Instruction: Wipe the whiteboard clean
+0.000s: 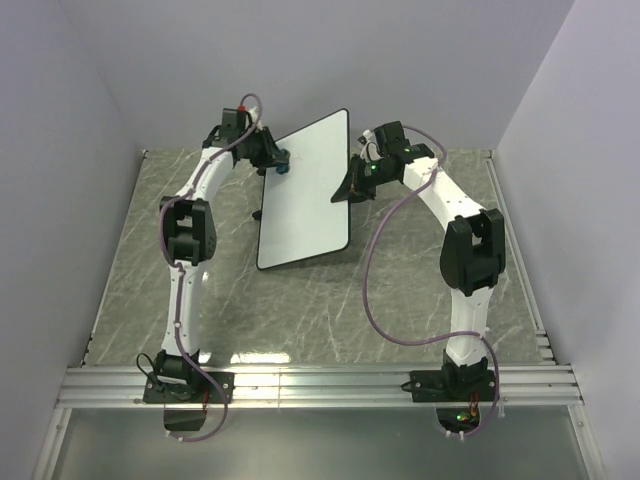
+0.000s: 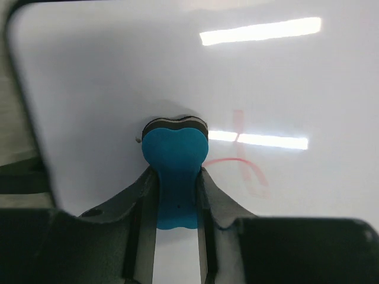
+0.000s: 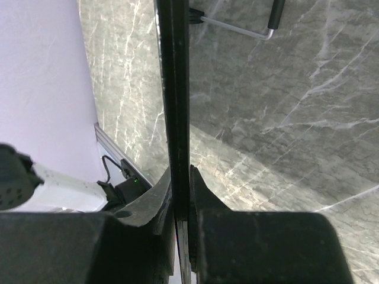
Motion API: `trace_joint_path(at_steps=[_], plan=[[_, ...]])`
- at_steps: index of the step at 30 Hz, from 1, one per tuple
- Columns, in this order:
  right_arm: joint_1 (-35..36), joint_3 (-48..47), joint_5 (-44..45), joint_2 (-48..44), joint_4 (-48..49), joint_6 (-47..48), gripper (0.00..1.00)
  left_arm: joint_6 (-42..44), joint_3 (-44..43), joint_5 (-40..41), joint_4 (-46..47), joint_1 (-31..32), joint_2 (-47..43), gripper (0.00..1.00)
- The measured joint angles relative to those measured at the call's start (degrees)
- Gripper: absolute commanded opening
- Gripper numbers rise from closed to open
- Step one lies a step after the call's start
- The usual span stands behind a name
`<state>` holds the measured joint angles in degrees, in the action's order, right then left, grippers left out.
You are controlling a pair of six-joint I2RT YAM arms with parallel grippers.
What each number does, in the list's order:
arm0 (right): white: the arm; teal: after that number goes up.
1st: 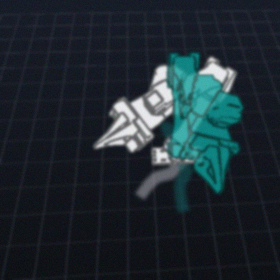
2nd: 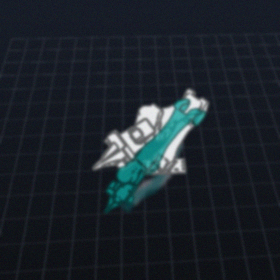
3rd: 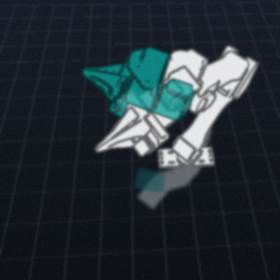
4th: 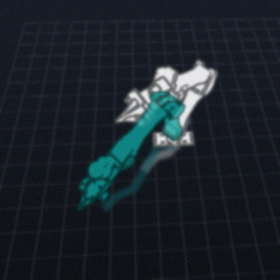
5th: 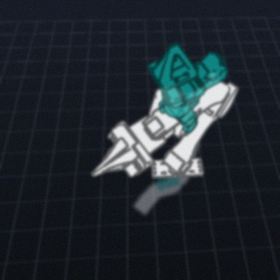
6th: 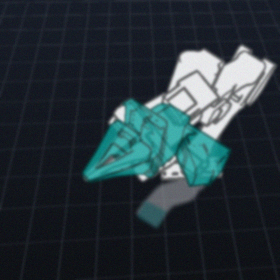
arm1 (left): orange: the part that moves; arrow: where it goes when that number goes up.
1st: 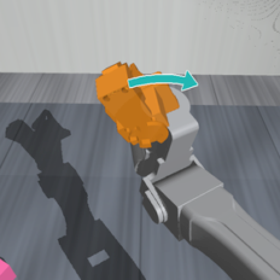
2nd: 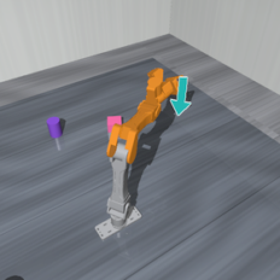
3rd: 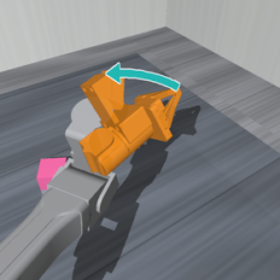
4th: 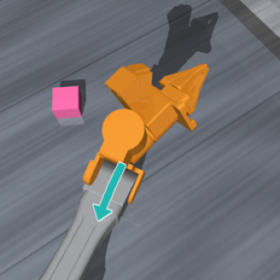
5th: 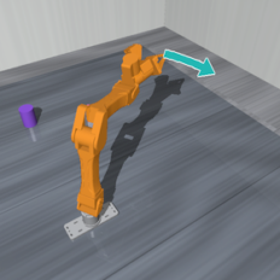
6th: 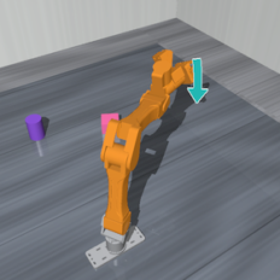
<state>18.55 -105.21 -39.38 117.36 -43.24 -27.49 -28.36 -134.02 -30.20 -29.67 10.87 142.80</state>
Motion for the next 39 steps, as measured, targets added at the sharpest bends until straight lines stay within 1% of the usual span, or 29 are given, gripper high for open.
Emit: trace_joint_path(at_steps=[5,11,18,22,25,30,39], plan=[[0.0,-0.2,-0.3,0.0,0.0,-0.2,0.0,0.2,-0.1,2.4,-1.1,-4.0,3.0,0.0],[0.1,-0.2,-0.6,0.0,-0.5,-0.3,0.0,0.9,0.0,1.3,-0.7,-4.3,3.1,0.0],[0.1,-0.2,-1.3,0.0,-1.9,-0.3,0.0,-1.4,0.6,-8.0,5.5,-3.1,2.8,0.0],[0.1,0.2,-1.5,0.0,-2.1,-0.3,0.0,-3.9,0.6,-12.4,10.2,-0.1,1.6,0.0],[0.0,0.6,-1.9,0.0,-2.1,-0.1,0.0,-5.9,0.6,-13.8,13.2,2.3,0.5,0.0],[-0.1,1.0,-2.1,0.0,-2.2,0.0,0.0,-7.5,0.3,-11.9,14.7,4.4,-0.2,0.0],[-0.1,1.0,-2.4,0.0,-2.2,0.3,0.0,-7.6,-1.1,-5.0,11.5,0.1,2.7,0.0]])
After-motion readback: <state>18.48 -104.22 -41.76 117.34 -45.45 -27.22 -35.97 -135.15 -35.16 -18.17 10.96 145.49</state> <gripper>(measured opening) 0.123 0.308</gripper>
